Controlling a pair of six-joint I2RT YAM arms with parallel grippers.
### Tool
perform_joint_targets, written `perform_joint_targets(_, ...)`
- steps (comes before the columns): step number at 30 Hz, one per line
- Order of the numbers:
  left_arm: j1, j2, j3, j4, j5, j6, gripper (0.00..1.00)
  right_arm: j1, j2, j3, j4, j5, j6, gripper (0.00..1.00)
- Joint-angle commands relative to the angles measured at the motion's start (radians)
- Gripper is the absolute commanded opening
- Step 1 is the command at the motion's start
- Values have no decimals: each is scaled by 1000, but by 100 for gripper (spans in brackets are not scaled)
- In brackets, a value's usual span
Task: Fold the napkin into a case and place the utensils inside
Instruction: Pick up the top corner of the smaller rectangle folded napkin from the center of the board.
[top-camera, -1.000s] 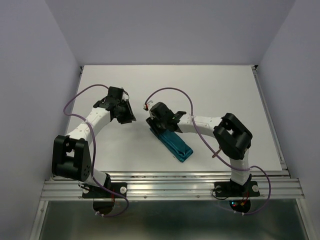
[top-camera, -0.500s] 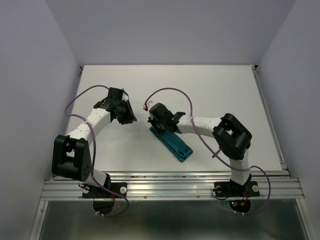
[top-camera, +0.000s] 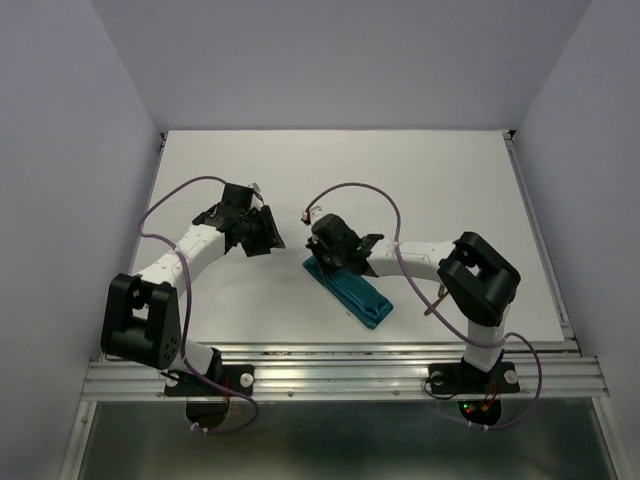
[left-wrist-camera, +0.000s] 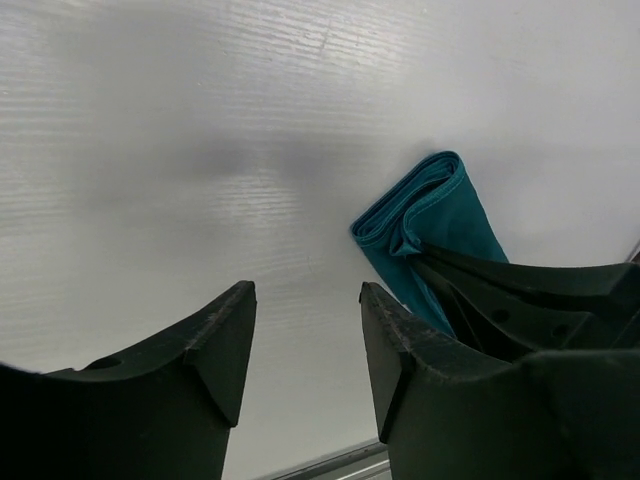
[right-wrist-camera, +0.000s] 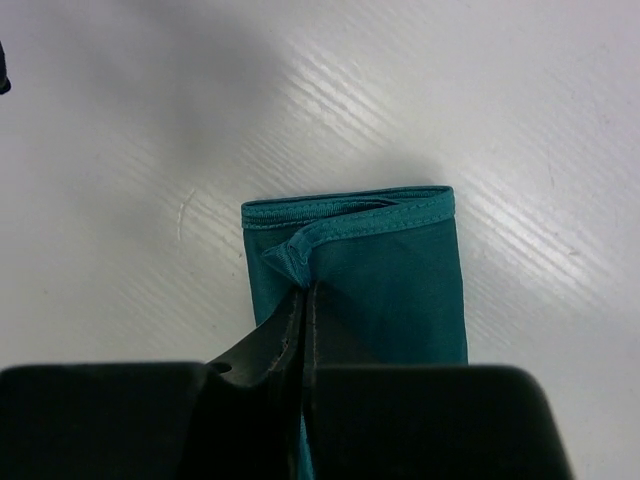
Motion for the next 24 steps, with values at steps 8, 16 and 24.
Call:
perform_joint_targets(8, -83, 5, -90, 174, 148, -11, 4, -51, -133, -177, 273, -144, 219, 1)
perform_joint_targets(16, -190, 152, -57, 269, 170, -80, 0, -69, -175, -240, 322, -156, 287, 1)
perform_joint_targets(24, -215, 237, -37, 318, 161, -111, 0, -101, -237, -302, 325, -141, 314, 1)
